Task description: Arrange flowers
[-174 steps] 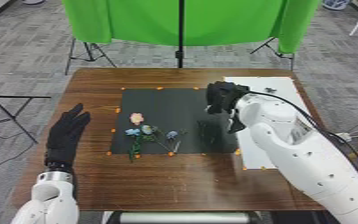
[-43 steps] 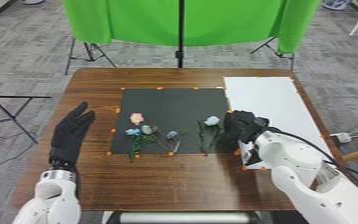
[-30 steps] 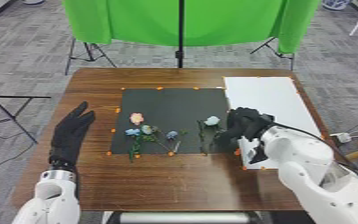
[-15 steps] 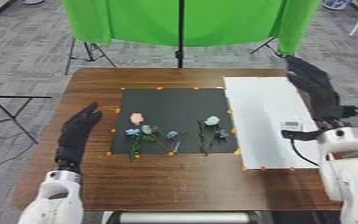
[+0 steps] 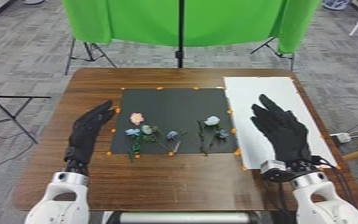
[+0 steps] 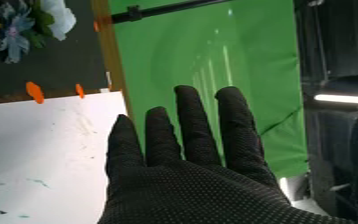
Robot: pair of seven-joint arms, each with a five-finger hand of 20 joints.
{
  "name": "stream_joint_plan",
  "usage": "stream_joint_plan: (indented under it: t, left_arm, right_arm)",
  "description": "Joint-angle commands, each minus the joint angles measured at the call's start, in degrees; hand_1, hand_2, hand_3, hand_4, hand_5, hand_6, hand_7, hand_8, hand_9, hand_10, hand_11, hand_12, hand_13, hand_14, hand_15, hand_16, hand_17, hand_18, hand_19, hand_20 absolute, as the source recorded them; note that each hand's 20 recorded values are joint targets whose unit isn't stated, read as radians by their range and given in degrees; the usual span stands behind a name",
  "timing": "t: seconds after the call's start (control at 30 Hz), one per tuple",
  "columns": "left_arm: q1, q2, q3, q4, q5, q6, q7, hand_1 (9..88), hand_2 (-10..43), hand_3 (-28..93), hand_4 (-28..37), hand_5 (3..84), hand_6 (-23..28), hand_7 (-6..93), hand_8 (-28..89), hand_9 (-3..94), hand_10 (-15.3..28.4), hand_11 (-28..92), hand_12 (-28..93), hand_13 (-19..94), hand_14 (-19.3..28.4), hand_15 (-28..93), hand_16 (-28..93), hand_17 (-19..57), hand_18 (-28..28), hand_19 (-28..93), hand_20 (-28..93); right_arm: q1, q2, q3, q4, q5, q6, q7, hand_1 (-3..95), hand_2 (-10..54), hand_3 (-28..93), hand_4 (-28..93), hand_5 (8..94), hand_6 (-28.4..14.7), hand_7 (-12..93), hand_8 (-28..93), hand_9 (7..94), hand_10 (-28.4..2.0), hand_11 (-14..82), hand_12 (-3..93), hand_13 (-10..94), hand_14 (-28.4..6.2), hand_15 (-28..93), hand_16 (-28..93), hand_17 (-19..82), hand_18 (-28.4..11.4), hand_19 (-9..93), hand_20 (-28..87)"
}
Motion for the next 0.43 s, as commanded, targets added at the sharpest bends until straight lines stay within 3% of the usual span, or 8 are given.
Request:
stream_joint_plan:
  t: [0.03, 0.13, 0.27, 0.43]
  left_arm:
    - [1.08, -1.97, 0.69, -0.92, 1.73, -0.75, -0.32, 24.6, -4.7, 65, -20.3, 42.5, 3.2, 10.0, -5, 43.3, 13.1, 14, 12, 31, 14.8, 8, 2, 3.5, 9.8, 1, 15]
    - [1.04, -2.50, 0.84, -1.03, 2.15, -0.65, -0.35, 24.6, -4.5, 65, -20.4, 42.4, 3.2, 9.7, -5, 43.3, 13.1, 13, 12, 31, 14.9, 8, 2, 3.5, 9.8, 1, 15]
    - [0.72, -3.22, 1.09, -0.94, 1.82, 0.89, 0.21, 24.5, -4.6, 65, -20.2, 41.3, 2.9, 9.5, -5, 43.2, 13.1, 13, 12, 31, 14.9, 8, 2, 3.5, 9.9, 1, 15]
    - [0.87, -3.47, 0.70, -1.04, 1.86, 0.24, 0.30, 24.5, -4.6, 65, -20.3, 40.8, 2.8, 9.3, -5, 43.0, 13.2, 13, 12, 31, 14.9, 8, 2, 3.4, 9.9, 1, 15]
  right_arm:
    - [2.77, -1.04, -0.73, -0.58, -7.33, -0.08, -2.34, 3.7, 3.6, 71, -18, 30.9, 1.1, 6, -7, 33.8, -11.7, 2.5, 10.6, 19, -8.3, 0, 12, 8, -9.2, -1, 23]
    - [3.57, -1.81, -1.02, -0.07, -6.55, -0.02, -2.38, 3.7, 4.0, 70, -18, 30.9, 1.1, 6, -7, 33.7, -11.8, 2.5, 10.7, 19, -8.5, 0, 12, 8, -9.2, -1, 23]
    - [3.57, -2.07, -1.53, -0.01, -6.24, 0.77, -2.90, 3.5, 4.0, 70, -18, 31.1, 1.0, 6, -7, 33.9, -11.8, 2.6, 10.8, 20, -8.9, 1, 12, 9, -9.3, 0, 23]
    - [3.68, -1.93, -1.96, -0.04, -5.90, 0.49, -2.84, 3.4, 3.9, 70, -18, 31.8, 0.9, 7, -7, 34.1, -12.0, 2.7, 11.0, 20, -9.6, 1, 12, 9, -9.3, 0, 23]
